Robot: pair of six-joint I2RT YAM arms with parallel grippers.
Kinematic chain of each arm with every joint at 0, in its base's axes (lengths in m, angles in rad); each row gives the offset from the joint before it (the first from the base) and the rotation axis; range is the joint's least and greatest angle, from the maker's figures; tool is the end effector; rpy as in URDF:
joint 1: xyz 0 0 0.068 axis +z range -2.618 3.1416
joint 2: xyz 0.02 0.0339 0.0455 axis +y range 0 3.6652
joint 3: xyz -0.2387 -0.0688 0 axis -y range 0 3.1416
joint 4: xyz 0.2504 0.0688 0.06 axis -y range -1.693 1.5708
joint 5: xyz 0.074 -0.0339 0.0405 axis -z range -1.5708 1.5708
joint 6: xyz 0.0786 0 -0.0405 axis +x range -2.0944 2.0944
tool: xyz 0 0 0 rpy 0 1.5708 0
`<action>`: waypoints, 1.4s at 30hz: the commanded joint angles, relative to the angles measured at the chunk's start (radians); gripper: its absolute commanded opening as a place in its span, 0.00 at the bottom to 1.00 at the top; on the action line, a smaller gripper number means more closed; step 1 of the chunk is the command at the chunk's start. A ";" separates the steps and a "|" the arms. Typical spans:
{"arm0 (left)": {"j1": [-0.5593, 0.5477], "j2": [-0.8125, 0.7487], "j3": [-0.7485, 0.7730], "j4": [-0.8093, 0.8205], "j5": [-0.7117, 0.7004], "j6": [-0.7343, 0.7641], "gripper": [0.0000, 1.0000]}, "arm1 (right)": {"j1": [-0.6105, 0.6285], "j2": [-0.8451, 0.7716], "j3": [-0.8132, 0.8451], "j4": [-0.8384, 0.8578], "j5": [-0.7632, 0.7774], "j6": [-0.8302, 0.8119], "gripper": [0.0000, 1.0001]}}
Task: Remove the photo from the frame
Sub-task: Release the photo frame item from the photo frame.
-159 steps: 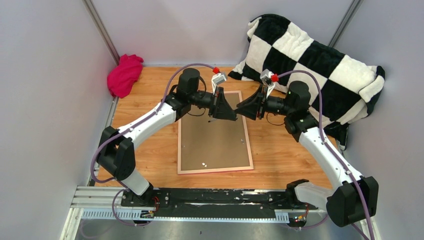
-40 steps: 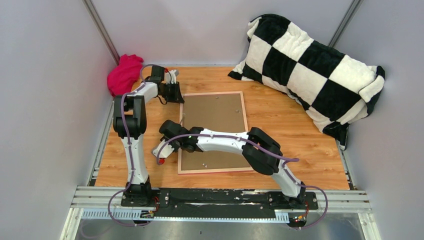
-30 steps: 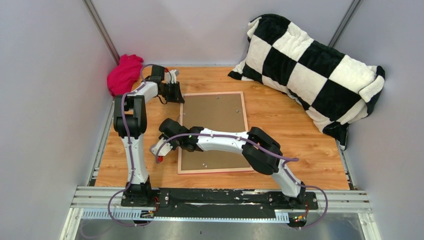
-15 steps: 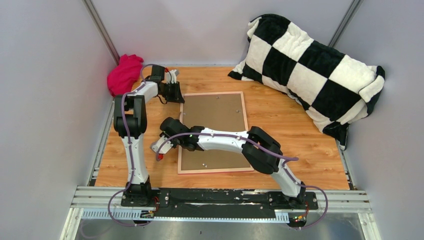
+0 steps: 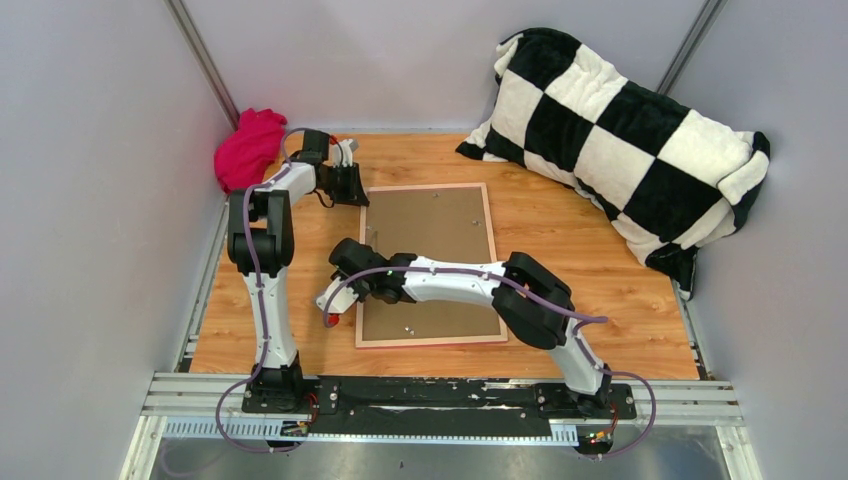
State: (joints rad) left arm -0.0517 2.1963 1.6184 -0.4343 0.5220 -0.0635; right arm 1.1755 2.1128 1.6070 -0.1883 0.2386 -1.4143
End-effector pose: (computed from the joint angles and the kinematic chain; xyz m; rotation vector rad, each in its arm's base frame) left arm 0.4749 -0.0638 0.0999 0.1786 2.5275 -0.7154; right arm 0.2123 0.4606 0.1530 -2.1479 0.7406 -0.3966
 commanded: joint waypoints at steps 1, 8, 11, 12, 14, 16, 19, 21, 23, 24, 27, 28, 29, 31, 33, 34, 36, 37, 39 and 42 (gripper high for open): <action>-0.008 0.069 -0.012 -0.062 0.009 0.022 0.00 | -0.014 0.012 0.019 0.018 -0.009 0.001 0.00; -0.009 0.071 -0.009 -0.063 0.016 0.022 0.00 | -0.009 0.036 0.053 0.038 -0.008 0.001 0.00; -0.007 0.073 -0.008 -0.063 0.019 0.021 0.00 | -0.007 0.039 0.065 0.037 -0.011 0.004 0.00; -0.007 0.073 -0.008 -0.063 0.019 0.021 0.00 | -0.007 0.041 0.068 0.035 -0.012 0.006 0.00; -0.008 0.073 -0.008 -0.062 0.019 0.021 0.00 | -0.005 0.046 0.074 0.028 -0.013 0.012 0.00; -0.008 0.074 -0.008 -0.063 0.019 0.021 0.00 | -0.002 0.050 0.079 0.027 -0.012 0.014 0.00; -0.008 0.073 -0.008 -0.063 0.020 0.021 0.00 | -0.001 0.056 0.084 0.027 -0.010 0.014 0.00; -0.008 0.074 -0.008 -0.062 0.020 0.021 0.00 | -0.003 0.060 0.084 0.027 -0.008 0.012 0.00; -0.008 0.074 -0.008 -0.061 0.021 0.021 0.00 | -0.003 0.066 0.080 0.027 -0.009 0.014 0.00; -0.008 0.074 -0.008 -0.061 0.020 0.021 0.00 | -0.004 0.067 0.077 0.027 -0.007 0.012 0.00; -0.007 0.074 -0.008 -0.061 0.021 0.021 0.00 | -0.006 0.071 0.067 0.027 -0.004 0.011 0.00; -0.007 0.074 -0.008 -0.061 0.021 0.021 0.00 | -0.007 0.070 0.063 0.027 -0.005 0.012 0.00; -0.007 0.074 -0.008 -0.062 0.022 0.021 0.00 | -0.008 0.069 0.061 0.027 -0.005 0.013 0.00; -0.006 0.074 -0.008 -0.062 0.023 0.021 0.00 | -0.010 0.070 0.058 0.028 -0.005 0.014 0.00; -0.007 0.074 -0.008 -0.061 0.023 0.020 0.00 | -0.014 0.071 0.056 0.027 -0.004 0.012 0.00; -0.007 0.075 -0.008 -0.062 0.024 0.021 0.00 | -0.016 0.073 0.057 0.027 -0.005 0.012 0.00; -0.006 0.074 -0.008 -0.062 0.024 0.020 0.00 | -0.022 0.076 0.057 0.027 -0.004 0.011 0.00; -0.005 0.074 -0.008 -0.061 0.024 0.020 0.00 | -0.025 0.077 0.056 0.028 -0.004 0.012 0.00; -0.006 0.074 -0.008 -0.061 0.025 0.019 0.00 | -0.029 0.077 0.053 0.027 -0.003 0.012 0.00; -0.006 0.075 -0.008 -0.062 0.026 0.019 0.00 | -0.033 0.078 0.046 0.029 -0.002 0.012 0.00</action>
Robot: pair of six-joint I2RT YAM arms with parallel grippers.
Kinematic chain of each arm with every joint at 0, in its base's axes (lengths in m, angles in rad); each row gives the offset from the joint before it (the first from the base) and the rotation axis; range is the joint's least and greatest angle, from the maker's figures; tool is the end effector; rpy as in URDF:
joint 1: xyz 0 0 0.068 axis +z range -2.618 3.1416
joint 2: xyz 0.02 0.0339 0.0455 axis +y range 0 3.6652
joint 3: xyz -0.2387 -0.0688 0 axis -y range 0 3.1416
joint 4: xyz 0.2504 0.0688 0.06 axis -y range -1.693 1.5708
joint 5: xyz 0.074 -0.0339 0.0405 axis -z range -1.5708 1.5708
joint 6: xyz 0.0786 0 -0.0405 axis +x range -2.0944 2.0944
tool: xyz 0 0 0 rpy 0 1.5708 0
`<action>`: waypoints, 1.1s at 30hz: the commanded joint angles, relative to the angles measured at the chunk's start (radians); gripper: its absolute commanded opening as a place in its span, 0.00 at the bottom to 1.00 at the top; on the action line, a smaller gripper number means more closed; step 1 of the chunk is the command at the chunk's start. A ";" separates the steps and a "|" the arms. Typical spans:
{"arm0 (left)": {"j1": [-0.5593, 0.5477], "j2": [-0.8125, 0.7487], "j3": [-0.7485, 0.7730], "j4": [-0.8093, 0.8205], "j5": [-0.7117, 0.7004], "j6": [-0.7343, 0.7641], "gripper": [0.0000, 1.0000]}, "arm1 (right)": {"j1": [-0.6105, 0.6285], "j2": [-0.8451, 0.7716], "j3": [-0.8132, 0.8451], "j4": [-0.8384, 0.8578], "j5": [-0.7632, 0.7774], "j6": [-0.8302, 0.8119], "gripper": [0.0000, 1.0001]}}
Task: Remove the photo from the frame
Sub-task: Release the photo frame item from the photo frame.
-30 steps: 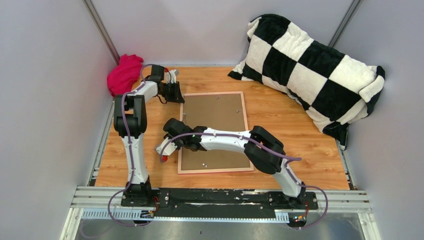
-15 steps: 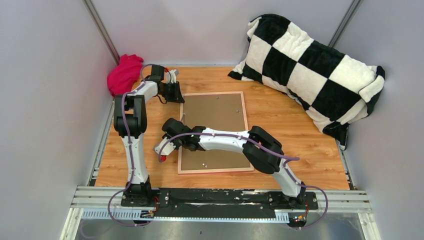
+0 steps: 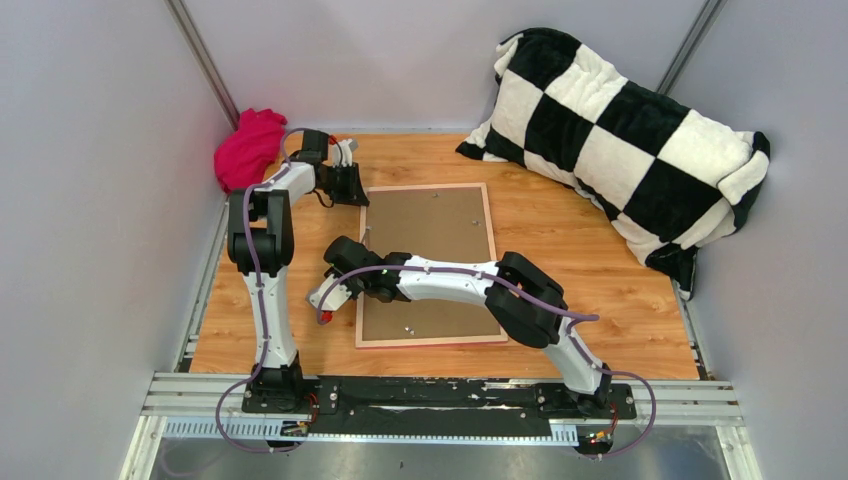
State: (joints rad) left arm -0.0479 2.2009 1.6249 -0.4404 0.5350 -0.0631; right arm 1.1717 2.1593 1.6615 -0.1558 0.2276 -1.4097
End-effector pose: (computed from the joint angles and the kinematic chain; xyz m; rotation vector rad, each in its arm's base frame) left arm 0.4754 -0.0629 0.0999 0.1778 2.5278 -0.7312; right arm 0.2187 0.4729 0.1536 -2.1066 0.7368 -0.3835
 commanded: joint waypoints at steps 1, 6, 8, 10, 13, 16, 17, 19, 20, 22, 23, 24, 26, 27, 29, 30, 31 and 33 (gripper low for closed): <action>-0.009 0.071 -0.014 -0.055 0.013 0.019 0.00 | -0.031 0.031 -0.011 -0.004 0.010 0.009 0.00; -0.007 0.070 -0.015 -0.054 0.013 0.019 0.00 | -0.038 0.035 -0.016 0.004 0.020 0.003 0.00; -0.009 0.070 -0.016 -0.054 0.014 0.019 0.00 | -0.044 0.037 -0.016 0.006 0.021 0.003 0.00; -0.007 0.069 -0.016 -0.054 0.015 0.017 0.00 | -0.051 0.037 -0.016 0.006 0.020 0.005 0.00; -0.006 0.070 -0.016 -0.052 0.014 0.016 0.00 | -0.052 0.028 -0.022 0.003 0.014 0.017 0.00; -0.006 0.071 -0.016 -0.053 0.016 0.016 0.00 | -0.047 0.022 -0.021 -0.015 0.007 0.025 0.00; -0.006 0.070 -0.016 -0.052 0.016 0.016 0.00 | -0.046 0.022 -0.022 -0.017 0.010 0.024 0.00; -0.007 0.070 -0.017 -0.051 0.016 0.014 0.00 | -0.046 0.024 -0.025 -0.019 0.012 0.022 0.00; -0.006 0.070 -0.017 -0.051 0.016 0.014 0.00 | -0.044 0.026 -0.025 -0.019 0.016 0.022 0.00; -0.006 0.070 -0.017 -0.052 0.014 0.014 0.00 | -0.046 0.025 -0.030 -0.023 0.023 0.019 0.00; -0.006 0.069 -0.017 -0.049 0.014 0.013 0.00 | -0.047 0.020 -0.040 -0.024 0.024 0.016 0.00; -0.005 0.069 -0.019 -0.050 0.015 0.013 0.00 | -0.046 0.012 -0.047 -0.027 0.022 0.015 0.00; -0.004 0.070 -0.019 -0.048 0.016 0.013 0.00 | -0.046 -0.005 -0.056 -0.050 0.016 0.022 0.00; -0.004 0.071 -0.019 -0.047 0.016 0.011 0.00 | -0.046 -0.012 -0.056 -0.061 0.012 0.025 0.00; -0.003 0.070 -0.019 -0.046 0.017 0.010 0.00 | -0.046 -0.022 -0.054 -0.081 0.010 0.031 0.00; -0.003 0.069 -0.019 -0.046 0.016 0.010 0.00 | -0.046 -0.026 -0.055 -0.088 0.010 0.032 0.00; -0.004 0.071 -0.019 -0.047 0.016 0.010 0.00 | -0.046 -0.028 -0.057 -0.090 0.013 0.031 0.00; -0.004 0.068 -0.019 -0.047 0.016 0.009 0.00 | -0.046 -0.030 -0.056 -0.091 0.019 0.029 0.00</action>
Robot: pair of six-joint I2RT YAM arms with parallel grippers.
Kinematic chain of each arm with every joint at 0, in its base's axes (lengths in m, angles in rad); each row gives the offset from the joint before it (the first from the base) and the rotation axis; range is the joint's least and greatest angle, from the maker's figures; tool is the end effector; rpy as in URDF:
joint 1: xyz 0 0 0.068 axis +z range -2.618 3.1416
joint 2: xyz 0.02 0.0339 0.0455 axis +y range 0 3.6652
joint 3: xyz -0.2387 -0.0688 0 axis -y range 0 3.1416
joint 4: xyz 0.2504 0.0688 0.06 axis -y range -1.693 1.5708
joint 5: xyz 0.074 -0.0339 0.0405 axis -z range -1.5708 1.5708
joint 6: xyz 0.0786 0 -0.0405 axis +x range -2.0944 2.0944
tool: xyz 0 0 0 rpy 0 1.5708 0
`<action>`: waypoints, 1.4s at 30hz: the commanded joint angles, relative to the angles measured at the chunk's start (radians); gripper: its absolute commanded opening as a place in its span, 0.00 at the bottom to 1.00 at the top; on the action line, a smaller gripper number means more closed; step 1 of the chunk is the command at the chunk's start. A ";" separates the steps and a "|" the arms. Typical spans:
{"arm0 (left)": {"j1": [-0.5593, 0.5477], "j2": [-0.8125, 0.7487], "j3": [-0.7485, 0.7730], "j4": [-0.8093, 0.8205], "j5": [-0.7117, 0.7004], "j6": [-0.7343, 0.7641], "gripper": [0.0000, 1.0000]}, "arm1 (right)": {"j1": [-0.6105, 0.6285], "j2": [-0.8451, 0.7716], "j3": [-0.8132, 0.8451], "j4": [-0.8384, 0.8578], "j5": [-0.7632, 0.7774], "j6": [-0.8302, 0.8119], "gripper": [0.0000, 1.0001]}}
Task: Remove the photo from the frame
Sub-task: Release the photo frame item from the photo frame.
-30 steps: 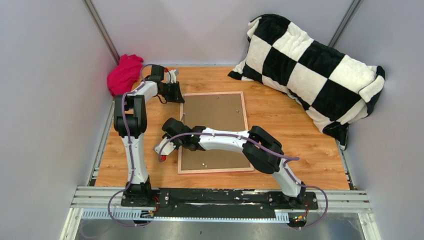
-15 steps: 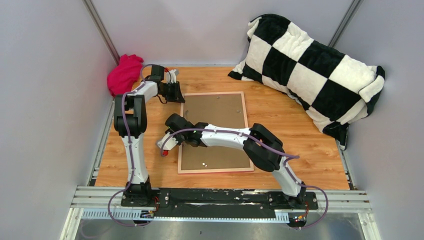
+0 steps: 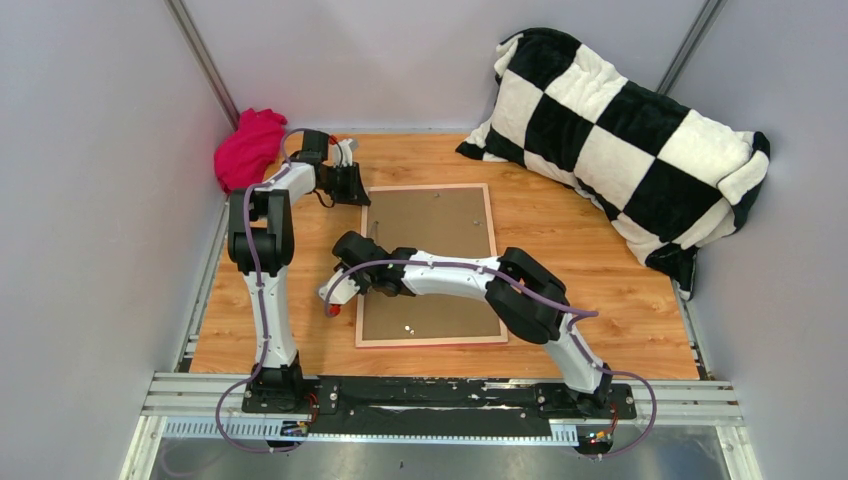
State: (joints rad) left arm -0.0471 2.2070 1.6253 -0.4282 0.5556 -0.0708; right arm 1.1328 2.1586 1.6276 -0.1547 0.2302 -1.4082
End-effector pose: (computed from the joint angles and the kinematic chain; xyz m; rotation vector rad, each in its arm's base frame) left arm 0.4764 -0.0640 0.0988 0.1768 2.5180 -0.7589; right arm 0.2347 0.4589 0.1418 -2.1254 0.7880 -0.4064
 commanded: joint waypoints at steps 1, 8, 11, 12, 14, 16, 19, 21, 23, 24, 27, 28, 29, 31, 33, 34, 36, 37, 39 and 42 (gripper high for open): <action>-0.005 0.062 -0.021 -0.058 -0.006 0.016 0.00 | -0.007 -0.031 -0.022 -0.095 0.017 0.028 0.00; -0.003 0.063 -0.021 -0.057 -0.005 0.016 0.00 | -0.004 -0.054 -0.007 -0.147 0.006 0.061 0.00; -0.003 0.063 -0.021 -0.057 -0.004 0.016 0.00 | -0.002 -0.072 -0.005 -0.156 0.015 0.079 0.00; -0.002 0.063 -0.021 -0.057 -0.003 0.014 0.00 | -0.002 -0.079 -0.002 -0.156 0.021 0.091 0.00; -0.002 0.064 -0.021 -0.057 -0.003 0.014 0.00 | -0.002 -0.094 0.010 -0.157 0.036 0.114 0.00; -0.003 0.063 -0.021 -0.056 -0.003 0.014 0.00 | -0.002 -0.119 0.012 -0.160 0.048 0.129 0.00; -0.002 0.064 -0.021 -0.056 -0.002 0.014 0.00 | 0.008 -0.172 -0.010 -0.181 0.051 0.137 0.00; -0.002 0.065 -0.021 -0.056 -0.002 0.014 0.00 | 0.026 -0.199 -0.021 -0.224 0.048 0.150 0.00; -0.002 0.064 -0.021 -0.056 -0.002 0.014 0.00 | 0.054 -0.218 -0.033 -0.271 0.044 0.166 0.00; -0.001 0.064 -0.021 -0.056 0.000 0.014 0.00 | 0.071 -0.226 -0.039 -0.288 0.047 0.177 0.00; 0.000 0.065 -0.021 -0.054 0.010 0.017 0.00 | 0.131 -0.240 -0.062 -0.325 0.065 0.220 0.00; 0.000 0.063 -0.025 -0.054 0.012 0.018 0.00 | 0.152 -0.242 -0.063 -0.337 0.068 0.240 0.00; 0.001 0.061 -0.027 -0.052 0.013 0.018 0.00 | 0.171 -0.242 -0.061 -0.348 0.070 0.262 0.00; 0.002 0.059 -0.031 -0.047 0.015 0.017 0.00 | 0.213 -0.240 -0.050 -0.372 0.081 0.304 0.00; 0.003 0.057 -0.031 -0.046 0.017 0.016 0.00 | 0.255 -0.229 -0.034 -0.376 0.113 0.345 0.00; 0.003 0.058 -0.032 -0.045 0.019 0.016 0.00 | 0.275 -0.222 -0.025 -0.376 0.128 0.367 0.00; 0.003 0.059 -0.033 -0.045 0.021 0.016 0.00 | 0.317 -0.215 -0.016 -0.377 0.146 0.410 0.00; 0.003 0.059 -0.033 -0.044 0.021 0.016 0.00 | 0.332 -0.211 -0.011 -0.378 0.150 0.431 0.00; 0.003 0.059 -0.033 -0.045 0.021 0.016 0.00 | 0.358 -0.201 -0.002 -0.379 0.165 0.468 0.00; 0.003 0.058 -0.033 -0.045 0.019 0.014 0.00 | 0.385 -0.191 -0.003 -0.376 0.181 0.504 0.00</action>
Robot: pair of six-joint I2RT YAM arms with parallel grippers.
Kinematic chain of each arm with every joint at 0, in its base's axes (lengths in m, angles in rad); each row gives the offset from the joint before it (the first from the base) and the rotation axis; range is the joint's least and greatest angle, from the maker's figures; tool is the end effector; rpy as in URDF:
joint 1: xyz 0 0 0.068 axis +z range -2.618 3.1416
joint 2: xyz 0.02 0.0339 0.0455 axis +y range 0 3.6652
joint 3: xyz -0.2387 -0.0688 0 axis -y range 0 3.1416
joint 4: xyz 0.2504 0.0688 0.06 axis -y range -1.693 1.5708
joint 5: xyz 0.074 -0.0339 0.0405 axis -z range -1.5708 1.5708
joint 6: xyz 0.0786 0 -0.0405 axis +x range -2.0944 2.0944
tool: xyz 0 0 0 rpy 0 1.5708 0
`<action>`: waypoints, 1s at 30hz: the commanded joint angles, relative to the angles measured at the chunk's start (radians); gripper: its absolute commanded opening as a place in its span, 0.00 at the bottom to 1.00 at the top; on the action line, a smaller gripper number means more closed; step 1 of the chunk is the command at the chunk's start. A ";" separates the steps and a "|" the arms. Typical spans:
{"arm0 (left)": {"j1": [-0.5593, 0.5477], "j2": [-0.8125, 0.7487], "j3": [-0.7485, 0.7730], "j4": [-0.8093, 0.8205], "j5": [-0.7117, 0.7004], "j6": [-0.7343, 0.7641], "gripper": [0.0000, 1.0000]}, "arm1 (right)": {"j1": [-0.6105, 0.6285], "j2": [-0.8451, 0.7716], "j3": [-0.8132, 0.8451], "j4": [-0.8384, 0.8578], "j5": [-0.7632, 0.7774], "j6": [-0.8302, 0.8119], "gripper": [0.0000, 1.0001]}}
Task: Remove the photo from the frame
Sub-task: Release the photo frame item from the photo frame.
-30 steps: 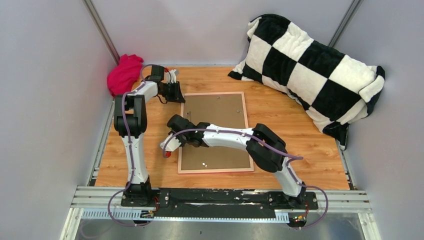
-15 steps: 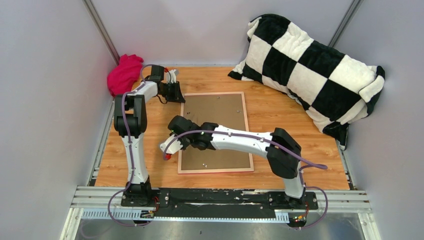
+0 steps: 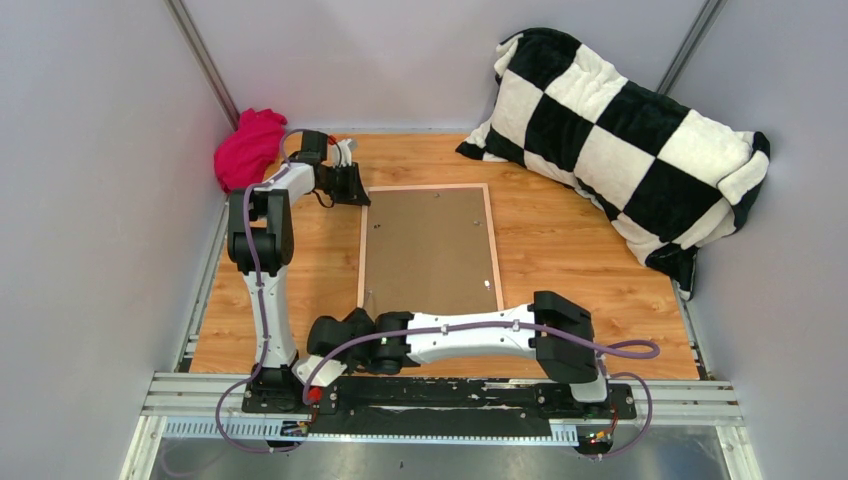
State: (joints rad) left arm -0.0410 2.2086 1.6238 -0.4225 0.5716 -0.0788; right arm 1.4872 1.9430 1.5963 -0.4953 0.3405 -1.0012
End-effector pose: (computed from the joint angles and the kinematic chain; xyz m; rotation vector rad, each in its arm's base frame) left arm 0.4767 -0.0621 0.0986 0.1660 2.5127 -0.7795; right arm 0.0647 0.4575 0.1967 -2.1786 0.9008 -0.1766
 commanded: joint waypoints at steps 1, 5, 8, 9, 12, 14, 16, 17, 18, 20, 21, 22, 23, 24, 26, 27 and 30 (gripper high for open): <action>-0.003 0.057 -0.031 -0.050 0.002 0.021 0.00 | 0.037 0.023 0.023 -0.027 0.077 0.105 0.00; -0.003 0.057 -0.031 -0.050 0.001 0.020 0.00 | 0.056 0.004 -0.003 0.016 0.087 0.132 0.00; -0.003 0.052 -0.040 -0.044 -0.006 0.018 0.00 | 0.063 0.001 -0.026 0.058 0.115 0.141 0.00; -0.003 0.047 -0.046 -0.039 -0.009 0.016 0.00 | 0.064 0.001 -0.029 0.069 0.118 0.147 0.00; -0.003 0.041 -0.054 -0.033 -0.013 0.013 0.00 | 0.063 0.017 -0.031 0.073 0.122 0.157 0.00; -0.003 0.039 -0.057 -0.030 -0.013 0.011 0.00 | 0.064 0.023 -0.039 0.082 0.127 0.146 0.00; -0.003 0.038 -0.058 -0.031 -0.013 0.013 0.00 | 0.064 0.027 -0.048 0.092 0.130 0.138 0.00; -0.003 0.040 -0.057 -0.029 -0.006 0.014 0.00 | 0.064 0.028 -0.050 0.095 0.129 0.136 0.00; -0.003 0.045 -0.053 -0.032 0.004 0.017 0.00 | 0.064 0.029 -0.050 0.095 0.127 0.137 0.00; -0.003 0.050 -0.044 -0.042 0.018 0.025 0.00 | 0.065 0.030 -0.048 0.098 0.133 0.138 0.00; -0.003 0.051 -0.044 -0.040 0.019 0.024 0.00 | 0.064 0.029 -0.052 0.107 0.147 0.137 0.00; -0.003 0.050 -0.045 -0.040 0.018 0.024 0.00 | 0.064 0.021 -0.061 0.123 0.162 0.133 0.00; -0.003 0.050 -0.044 -0.040 0.018 0.024 0.00 | 0.062 0.006 -0.076 0.148 0.174 0.129 0.00; -0.003 0.052 -0.043 -0.041 0.019 0.024 0.00 | 0.057 -0.009 -0.095 0.177 0.181 0.127 0.00; -0.003 0.054 -0.041 -0.042 0.019 0.024 0.00 | 0.049 -0.043 -0.114 0.206 0.169 0.139 0.00; -0.003 0.055 -0.038 -0.043 0.020 0.024 0.00 | 0.043 -0.054 -0.118 0.208 0.156 0.149 0.00; -0.003 0.060 -0.032 -0.046 0.026 0.026 0.00 | 0.040 -0.058 -0.133 0.209 0.126 0.149 0.00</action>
State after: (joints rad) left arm -0.0357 2.2066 1.6100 -0.4030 0.5884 -0.0856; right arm 1.5352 1.9396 1.4826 -0.3332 0.4686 -0.8700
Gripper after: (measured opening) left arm 0.247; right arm 0.358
